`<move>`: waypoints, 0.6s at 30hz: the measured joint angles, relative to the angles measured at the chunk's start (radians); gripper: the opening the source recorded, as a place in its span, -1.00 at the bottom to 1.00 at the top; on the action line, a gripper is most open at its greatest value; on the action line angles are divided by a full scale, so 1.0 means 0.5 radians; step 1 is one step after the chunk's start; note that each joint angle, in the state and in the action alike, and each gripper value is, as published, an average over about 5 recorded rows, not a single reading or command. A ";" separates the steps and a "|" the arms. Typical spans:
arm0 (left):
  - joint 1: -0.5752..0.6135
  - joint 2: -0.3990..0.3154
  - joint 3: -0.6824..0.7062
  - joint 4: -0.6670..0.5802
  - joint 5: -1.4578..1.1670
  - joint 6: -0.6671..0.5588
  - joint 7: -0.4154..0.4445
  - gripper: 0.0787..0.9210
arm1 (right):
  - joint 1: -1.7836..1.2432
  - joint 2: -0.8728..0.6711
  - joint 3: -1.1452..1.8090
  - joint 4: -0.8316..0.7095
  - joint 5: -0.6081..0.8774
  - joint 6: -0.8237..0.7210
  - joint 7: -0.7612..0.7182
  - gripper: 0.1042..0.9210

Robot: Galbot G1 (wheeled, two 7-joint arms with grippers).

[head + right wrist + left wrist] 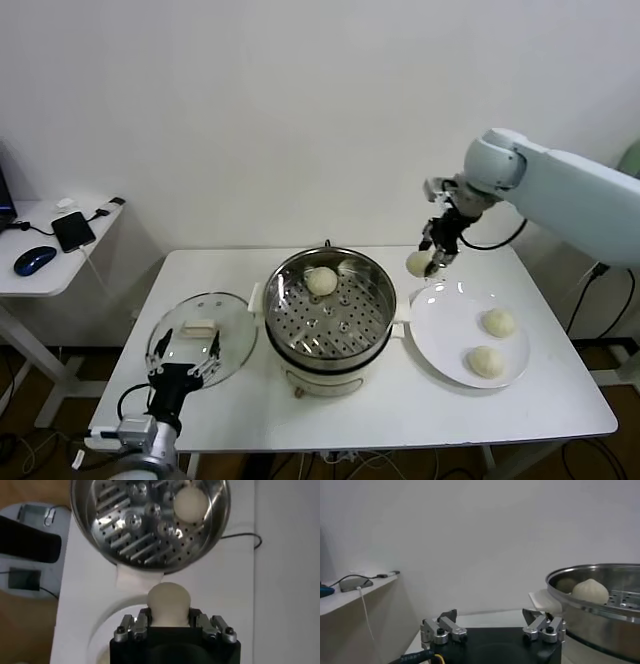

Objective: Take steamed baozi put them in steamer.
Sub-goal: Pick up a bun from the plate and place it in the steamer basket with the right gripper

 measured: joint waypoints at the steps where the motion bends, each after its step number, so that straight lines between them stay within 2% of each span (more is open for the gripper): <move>1: 0.000 0.002 -0.003 -0.003 0.000 0.002 0.000 0.77 | 0.027 0.037 -0.032 0.002 0.048 -0.030 0.013 -0.01; 9: 0.004 0.016 -0.010 -0.026 -0.016 0.027 0.002 0.77 | 0.105 0.391 -0.181 -0.050 0.315 -0.232 0.133 -0.01; 18: 0.008 0.016 -0.004 -0.048 -0.033 0.040 0.003 0.77 | -0.045 0.793 -0.206 -0.240 0.389 -0.400 0.275 -0.01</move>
